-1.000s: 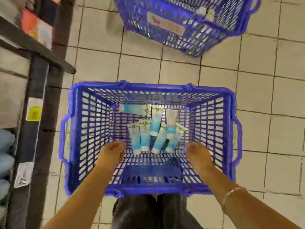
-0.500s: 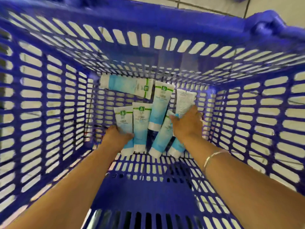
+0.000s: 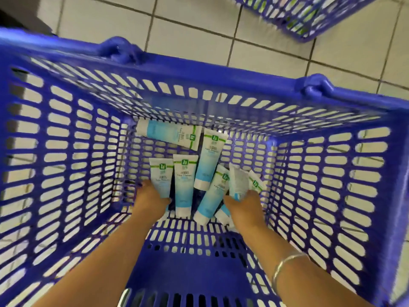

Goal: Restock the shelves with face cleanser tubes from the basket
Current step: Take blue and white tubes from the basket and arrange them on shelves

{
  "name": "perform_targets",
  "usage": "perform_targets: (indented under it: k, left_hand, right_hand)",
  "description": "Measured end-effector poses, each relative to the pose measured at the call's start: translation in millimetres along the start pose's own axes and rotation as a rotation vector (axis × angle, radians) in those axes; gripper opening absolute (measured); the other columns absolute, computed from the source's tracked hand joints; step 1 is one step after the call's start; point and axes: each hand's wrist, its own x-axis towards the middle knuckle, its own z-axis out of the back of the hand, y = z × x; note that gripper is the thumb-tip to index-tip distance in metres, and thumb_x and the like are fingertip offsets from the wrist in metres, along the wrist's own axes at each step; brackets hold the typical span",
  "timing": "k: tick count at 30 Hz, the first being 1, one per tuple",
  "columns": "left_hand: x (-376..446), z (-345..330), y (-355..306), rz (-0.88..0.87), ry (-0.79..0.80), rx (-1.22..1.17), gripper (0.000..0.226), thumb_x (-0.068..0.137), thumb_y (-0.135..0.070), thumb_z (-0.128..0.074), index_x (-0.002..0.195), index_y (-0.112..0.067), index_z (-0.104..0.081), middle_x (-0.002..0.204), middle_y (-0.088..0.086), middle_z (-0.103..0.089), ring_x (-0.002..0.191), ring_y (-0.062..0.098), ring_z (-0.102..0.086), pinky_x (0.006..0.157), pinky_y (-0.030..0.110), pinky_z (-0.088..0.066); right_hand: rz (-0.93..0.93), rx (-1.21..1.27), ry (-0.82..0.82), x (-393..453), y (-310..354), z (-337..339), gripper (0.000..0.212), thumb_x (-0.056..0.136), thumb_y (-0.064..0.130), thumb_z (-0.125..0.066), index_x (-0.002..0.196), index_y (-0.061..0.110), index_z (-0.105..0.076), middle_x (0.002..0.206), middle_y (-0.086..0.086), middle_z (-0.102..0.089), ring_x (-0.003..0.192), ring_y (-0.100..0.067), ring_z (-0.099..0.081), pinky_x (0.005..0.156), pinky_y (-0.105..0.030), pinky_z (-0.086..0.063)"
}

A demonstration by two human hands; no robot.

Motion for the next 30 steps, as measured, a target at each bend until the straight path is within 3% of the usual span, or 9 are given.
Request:
perform_targets:
  k: [4, 6, 8, 11, 13, 17, 21, 25, 30]
  left_hand:
    - [0.5, -5.9, 3.4, 0.016, -0.01, -0.033, 0.057, 0.073, -0.022, -0.075, 0.119, -0.004, -0.046, 0.113, 0.015, -0.059, 0.094, 0.029, -0.055, 0.069, 0.032, -0.039]
    - [0.4, -4.3, 8.5, 0.011, 0.006, -0.124, 0.054, 0.074, -0.024, -0.074, 0.117, -0.007, -0.047, 0.103, 0.009, -0.057, 0.084, 0.023, -0.051, 0.066, 0.032, -0.039]
    - [-3.2, 3.3, 13.7, 0.009, 0.089, -0.279, 0.054, 0.078, -0.023, -0.071, 0.122, -0.006, -0.046, 0.109, 0.009, -0.058, 0.089, 0.026, -0.056, 0.069, 0.035, -0.044]
    - [-18.9, 23.0, 19.3, -0.002, 0.214, -0.421, 0.051, 0.082, -0.02, -0.068, 0.124, -0.005, -0.045, 0.113, 0.016, -0.06, 0.098, 0.033, -0.06, 0.08, 0.047, -0.053]
    - [-38.4, 39.3, 19.5, -0.038, 0.218, -0.441, 0.047, 0.083, -0.019, -0.067, 0.12, -0.006, -0.042, 0.107, 0.013, -0.058, 0.09, 0.029, -0.061, 0.072, 0.043, -0.054]
    - [-92.5, 69.8, 19.7, -0.133, 0.201, -0.559, 0.039, 0.085, -0.016, -0.064, 0.118, -0.014, -0.043, 0.105, 0.012, -0.059, 0.088, 0.029, -0.061, 0.076, 0.042, -0.053]
    - [-158.2, 111.4, 22.2, -0.228, 0.087, -0.861, 0.028, 0.085, -0.004, -0.061, 0.104, -0.022, -0.052, 0.088, 0.004, -0.064, 0.066, 0.012, -0.059, 0.063, 0.027, -0.05]
    - [-219.2, 167.6, 26.0, -0.256, 0.063, -1.058, 0.028, 0.082, -0.004, -0.063, 0.096, -0.028, -0.055, 0.075, -0.006, -0.068, 0.057, 0.009, -0.063, 0.049, 0.025, -0.05]
    - [-306.5, 251.8, 30.6, -0.397, 0.144, -1.234, 0.037, 0.07, -0.011, -0.07, 0.104, -0.021, -0.06, 0.085, -0.001, -0.074, 0.067, 0.012, -0.069, 0.053, 0.024, -0.055]
  right_hand:
    - [-0.057, 0.325, 0.067, -12.0, -4.8, 5.7, 0.043, 0.083, 0.021, -0.068, 0.118, 0.011, -0.045, 0.094, -0.011, -0.06, 0.067, -0.019, -0.061, 0.042, -0.021, -0.047]
    - [-0.06, 0.436, 0.083, -16.6, -2.7, 7.7, 0.04, 0.084, 0.023, -0.066, 0.116, 0.011, -0.045, 0.086, -0.01, -0.059, 0.059, -0.016, -0.059, 0.04, -0.022, -0.046]
    - [-0.075, 0.529, 0.125, -24.5, 2.9, 8.5, 0.035, 0.086, 0.023, -0.062, 0.115, 0.009, -0.048, 0.08, -0.009, -0.059, 0.052, -0.015, -0.057, 0.043, -0.025, -0.046]
    - [-0.121, 0.625, 0.206, -41.6, 16.1, 8.8, 0.016, 0.091, 0.026, -0.052, 0.092, 0.011, -0.057, 0.07, -0.005, -0.059, 0.042, -0.01, -0.056, 0.044, -0.022, -0.044]
    - [-0.139, 0.616, 0.265, -58.4, 26.8, 12.2, 0.02, 0.092, 0.029, -0.049, 0.085, 0.013, -0.059, 0.062, -0.003, -0.06, 0.04, -0.01, -0.056, 0.041, -0.02, -0.045]
    - [-0.016, 0.494, 0.37, -101.0, 48.9, 25.3, 0.02, 0.09, 0.03, -0.052, 0.085, 0.013, -0.06, 0.048, 0.0, -0.061, 0.038, -0.012, -0.056, 0.037, -0.017, -0.043]
    - [0.151, 0.454, 0.41, -160.5, 83.3, 38.0, 0.016, 0.092, 0.024, -0.051, 0.093, 0.009, -0.052, 0.048, -0.003, -0.06, 0.037, -0.014, -0.055, 0.038, -0.02, -0.046]
    - [0.224, 0.41, 0.451, -235.7, 125.4, 49.4, 0.013, 0.094, 0.02, -0.047, 0.089, 0.011, -0.055, 0.059, -0.007, -0.062, 0.04, -0.014, -0.055, 0.04, -0.022, -0.047]
    - [0.361, 0.39, 0.509, -340.5, 179.0, 62.6, 0.02, 0.094, 0.021, -0.045, 0.085, 0.018, -0.062, 0.059, 0.003, -0.064, 0.045, -0.01, -0.057, 0.044, -0.021, -0.047]
